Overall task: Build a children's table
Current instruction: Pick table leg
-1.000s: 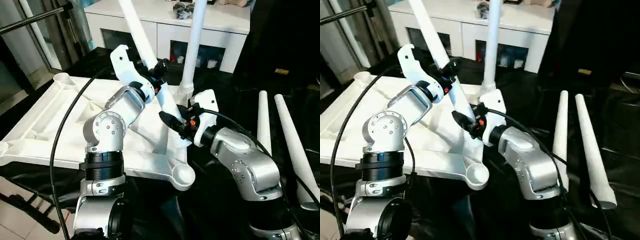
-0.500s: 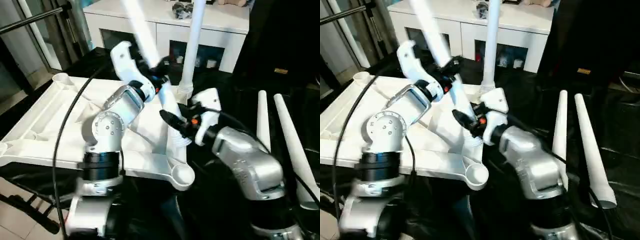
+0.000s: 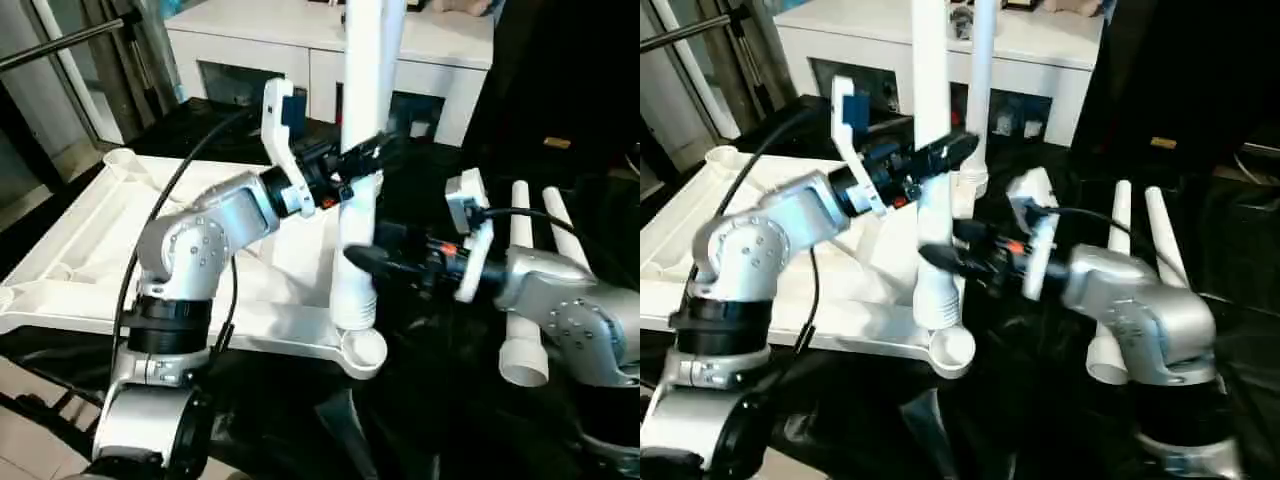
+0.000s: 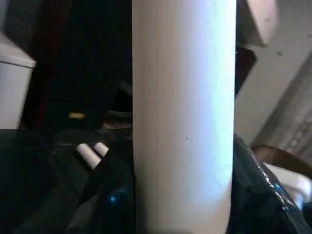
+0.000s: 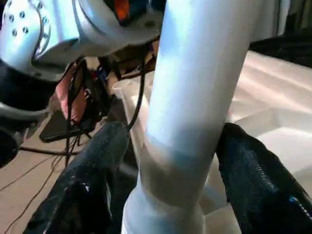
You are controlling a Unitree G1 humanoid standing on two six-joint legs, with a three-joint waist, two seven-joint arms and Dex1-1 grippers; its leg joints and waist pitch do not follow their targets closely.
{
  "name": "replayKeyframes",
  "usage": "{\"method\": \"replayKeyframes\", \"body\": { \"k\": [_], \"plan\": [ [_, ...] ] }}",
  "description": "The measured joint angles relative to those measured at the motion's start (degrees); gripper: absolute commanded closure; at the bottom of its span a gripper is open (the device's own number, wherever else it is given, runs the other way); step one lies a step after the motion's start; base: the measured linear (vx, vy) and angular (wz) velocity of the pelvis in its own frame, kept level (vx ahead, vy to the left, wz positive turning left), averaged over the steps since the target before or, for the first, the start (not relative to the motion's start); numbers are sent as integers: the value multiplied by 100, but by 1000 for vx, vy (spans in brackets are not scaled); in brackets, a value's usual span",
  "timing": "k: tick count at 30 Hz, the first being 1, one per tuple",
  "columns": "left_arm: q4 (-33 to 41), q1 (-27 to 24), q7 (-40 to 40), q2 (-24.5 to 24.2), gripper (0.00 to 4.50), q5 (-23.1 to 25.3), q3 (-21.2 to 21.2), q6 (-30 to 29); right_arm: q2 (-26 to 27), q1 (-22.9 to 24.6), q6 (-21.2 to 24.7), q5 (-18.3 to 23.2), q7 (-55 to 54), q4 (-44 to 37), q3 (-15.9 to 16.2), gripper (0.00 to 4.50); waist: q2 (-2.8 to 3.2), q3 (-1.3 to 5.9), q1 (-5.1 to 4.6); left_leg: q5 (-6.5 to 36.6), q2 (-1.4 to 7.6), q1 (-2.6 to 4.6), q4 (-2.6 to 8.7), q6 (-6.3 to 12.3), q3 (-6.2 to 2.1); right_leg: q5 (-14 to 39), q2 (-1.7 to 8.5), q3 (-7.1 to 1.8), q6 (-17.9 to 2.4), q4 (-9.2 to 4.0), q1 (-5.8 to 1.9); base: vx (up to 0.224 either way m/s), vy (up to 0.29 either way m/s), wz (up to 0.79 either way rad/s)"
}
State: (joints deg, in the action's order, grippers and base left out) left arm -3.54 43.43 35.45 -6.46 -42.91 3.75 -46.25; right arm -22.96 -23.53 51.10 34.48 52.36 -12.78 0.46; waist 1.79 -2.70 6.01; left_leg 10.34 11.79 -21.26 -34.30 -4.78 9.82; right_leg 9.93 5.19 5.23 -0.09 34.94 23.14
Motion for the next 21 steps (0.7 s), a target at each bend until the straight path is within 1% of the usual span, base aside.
{"method": "replayKeyframes", "body": {
  "k": [4, 11, 17, 21],
  "plan": [
    [126, -4, 142, 16, 270, -144, -30, -10, -42, 3, 3, -28, 111, 15, 240, 146, -4, -1, -3, -3, 0, 0, -1, -4, 0, -1, 0, 0, 2, 2, 0, 0, 0, 0],
    [285, -10, 332, 38, 270, -359, -38, -130, -138, 3, 4, -21, 308, 74, 444, 146, -20, 1, 10, -3, 0, -2, -1, -4, 0, 0, 0, 0, 2, 1, 0, 0, 0, 0],
    [335, -18, 422, 14, 270, -429, -47, -214, -140, 3, -7, -19, 314, 79, 459, 146, -23, 0, 11, -3, 1, -4, -1, -3, 0, -3, 0, 0, -4, 0, 0, 0, 0, 0],
    [364, -48, 452, -3, 270, -429, -163, -231, -147, 3, -14, 17, 338, 110, 465, 146, -23, 0, 17, -4, 0, -5, -1, -3, 1, -2, 0, 0, -2, 0, 0, 0, 0, 0]
  ]
}}
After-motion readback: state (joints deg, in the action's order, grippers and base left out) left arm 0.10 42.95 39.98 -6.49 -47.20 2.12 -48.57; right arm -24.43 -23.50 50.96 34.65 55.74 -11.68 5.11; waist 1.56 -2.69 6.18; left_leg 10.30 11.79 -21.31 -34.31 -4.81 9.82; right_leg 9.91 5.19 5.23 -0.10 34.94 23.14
